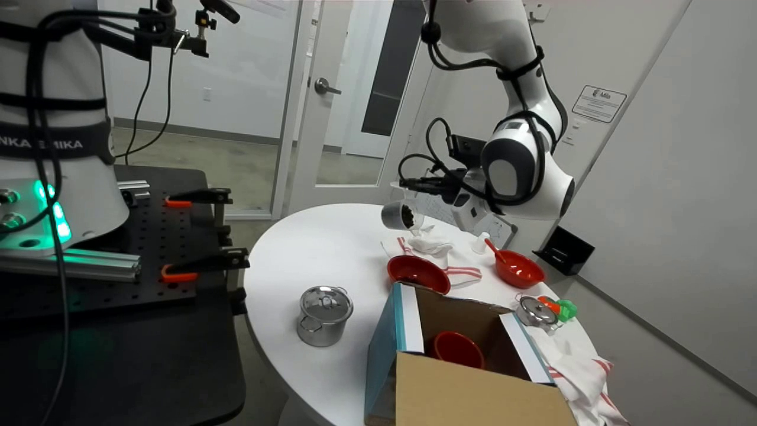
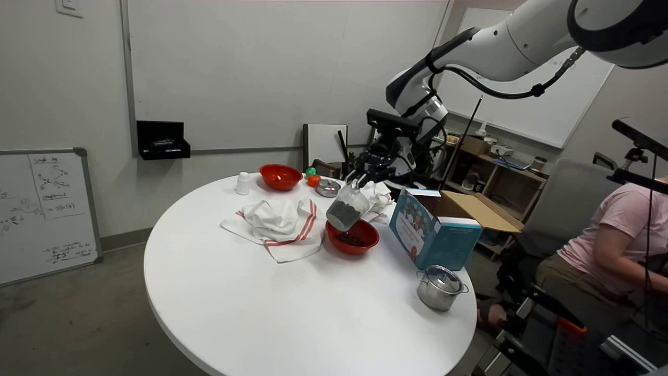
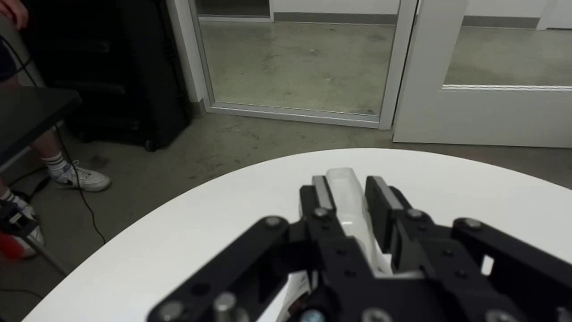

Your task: Pour some contents of the jug into the bowl

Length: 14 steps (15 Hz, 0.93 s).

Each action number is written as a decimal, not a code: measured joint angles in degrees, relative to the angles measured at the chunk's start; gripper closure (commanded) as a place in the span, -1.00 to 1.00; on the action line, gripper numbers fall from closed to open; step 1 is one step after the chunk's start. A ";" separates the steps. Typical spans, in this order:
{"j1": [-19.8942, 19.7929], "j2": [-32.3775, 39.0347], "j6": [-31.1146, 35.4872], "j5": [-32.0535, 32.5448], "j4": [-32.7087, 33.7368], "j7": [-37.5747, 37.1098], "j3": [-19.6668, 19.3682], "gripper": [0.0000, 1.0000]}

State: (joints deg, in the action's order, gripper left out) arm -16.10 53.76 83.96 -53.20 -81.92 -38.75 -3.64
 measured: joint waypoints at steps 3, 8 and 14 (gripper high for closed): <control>0.21 0.23 -0.15 -0.03 0.18 0.00 -0.38 0.87; -0.25 1.68 -1.22 -1.77 0.79 -0.17 -0.72 0.87; -3.55 3.31 -4.37 -7.30 2.00 -0.36 -1.30 0.87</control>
State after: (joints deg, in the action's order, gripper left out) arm -19.65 57.07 79.59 -60.50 -79.92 -39.11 -4.94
